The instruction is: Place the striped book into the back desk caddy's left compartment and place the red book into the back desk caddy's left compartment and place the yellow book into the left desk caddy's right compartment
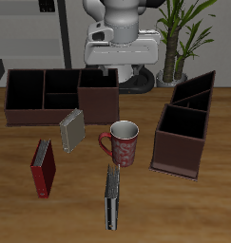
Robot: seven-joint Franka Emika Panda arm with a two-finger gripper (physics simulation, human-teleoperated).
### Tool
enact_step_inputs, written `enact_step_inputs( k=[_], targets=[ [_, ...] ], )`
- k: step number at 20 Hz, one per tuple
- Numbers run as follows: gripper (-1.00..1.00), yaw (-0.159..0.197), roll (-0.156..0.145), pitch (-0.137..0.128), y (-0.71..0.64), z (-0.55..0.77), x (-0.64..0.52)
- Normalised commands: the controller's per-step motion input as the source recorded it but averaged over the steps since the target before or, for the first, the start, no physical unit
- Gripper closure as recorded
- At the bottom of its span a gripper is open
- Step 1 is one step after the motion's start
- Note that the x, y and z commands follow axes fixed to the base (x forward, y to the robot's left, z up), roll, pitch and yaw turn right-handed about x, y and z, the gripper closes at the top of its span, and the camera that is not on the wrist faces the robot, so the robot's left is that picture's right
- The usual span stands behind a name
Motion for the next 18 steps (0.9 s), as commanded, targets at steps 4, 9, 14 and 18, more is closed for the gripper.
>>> enact_step_inputs(
  k=[4,9,14,18],
  targets=[
    [-1.00,-0.014,0.016,0.005,0.07,-0.03,0.07],
    [-1.00,0.030,-0.022,-0.024,0.19,0.00,0.28],
    [-1.00,0.010,0.039,-0.030,0.25,0.14,0.42],
    [-1.00,-0.011,0.021,-0.029,0.18,0.13,0.44]
  ],
)
